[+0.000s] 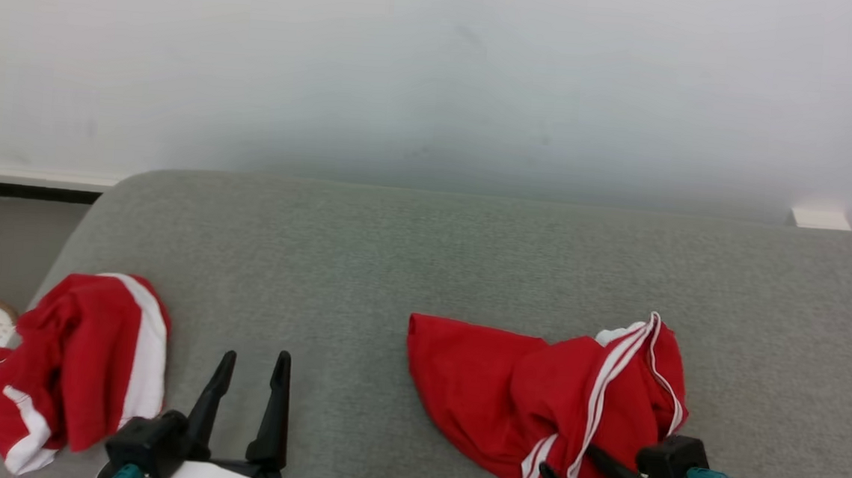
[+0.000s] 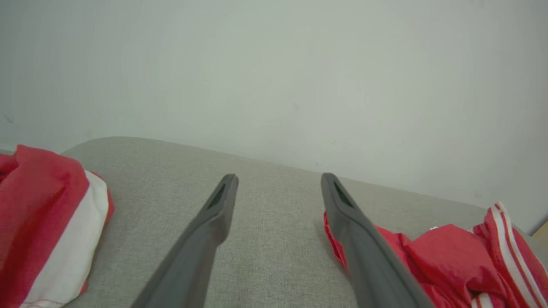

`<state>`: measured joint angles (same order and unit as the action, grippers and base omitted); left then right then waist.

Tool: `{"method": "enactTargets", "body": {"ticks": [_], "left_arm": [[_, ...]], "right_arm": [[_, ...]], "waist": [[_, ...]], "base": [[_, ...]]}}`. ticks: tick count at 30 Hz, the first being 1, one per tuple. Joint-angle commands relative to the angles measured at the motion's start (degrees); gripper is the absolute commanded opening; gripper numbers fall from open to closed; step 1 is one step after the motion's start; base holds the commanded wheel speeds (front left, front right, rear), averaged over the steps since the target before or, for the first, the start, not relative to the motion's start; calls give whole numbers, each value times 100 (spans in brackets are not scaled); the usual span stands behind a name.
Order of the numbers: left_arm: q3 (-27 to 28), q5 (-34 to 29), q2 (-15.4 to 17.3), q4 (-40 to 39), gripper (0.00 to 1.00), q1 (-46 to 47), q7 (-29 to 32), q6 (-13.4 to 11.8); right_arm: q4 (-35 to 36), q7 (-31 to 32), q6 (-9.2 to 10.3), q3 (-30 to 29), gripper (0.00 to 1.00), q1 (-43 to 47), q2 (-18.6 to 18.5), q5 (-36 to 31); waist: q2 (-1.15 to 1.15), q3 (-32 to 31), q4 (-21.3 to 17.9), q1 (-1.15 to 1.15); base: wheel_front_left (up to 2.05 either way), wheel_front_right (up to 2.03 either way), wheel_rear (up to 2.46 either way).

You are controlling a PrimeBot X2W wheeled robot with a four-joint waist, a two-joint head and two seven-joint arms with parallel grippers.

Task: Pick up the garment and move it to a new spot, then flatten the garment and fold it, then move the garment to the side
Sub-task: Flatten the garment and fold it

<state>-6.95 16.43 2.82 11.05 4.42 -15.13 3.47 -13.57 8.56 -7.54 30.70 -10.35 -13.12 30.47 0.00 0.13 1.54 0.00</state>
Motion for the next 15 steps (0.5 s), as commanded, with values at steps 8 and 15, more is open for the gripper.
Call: {"method": "enactTargets", "body": {"ticks": [8, 15], "left_arm": [[-86, 141, 15, 64, 100, -75, -3, -67], [-81, 177, 15, 77, 100, -64, -3, -88]], "right_arm": [[88, 1091, 10, -201, 0, 224, 12, -142], [657, 1356, 10, -622, 0, 352, 53, -461]], "waist": [[0, -31, 374, 0], [0, 14, 264, 0]], "base": [[0, 0, 0], [0, 0, 0]]}}
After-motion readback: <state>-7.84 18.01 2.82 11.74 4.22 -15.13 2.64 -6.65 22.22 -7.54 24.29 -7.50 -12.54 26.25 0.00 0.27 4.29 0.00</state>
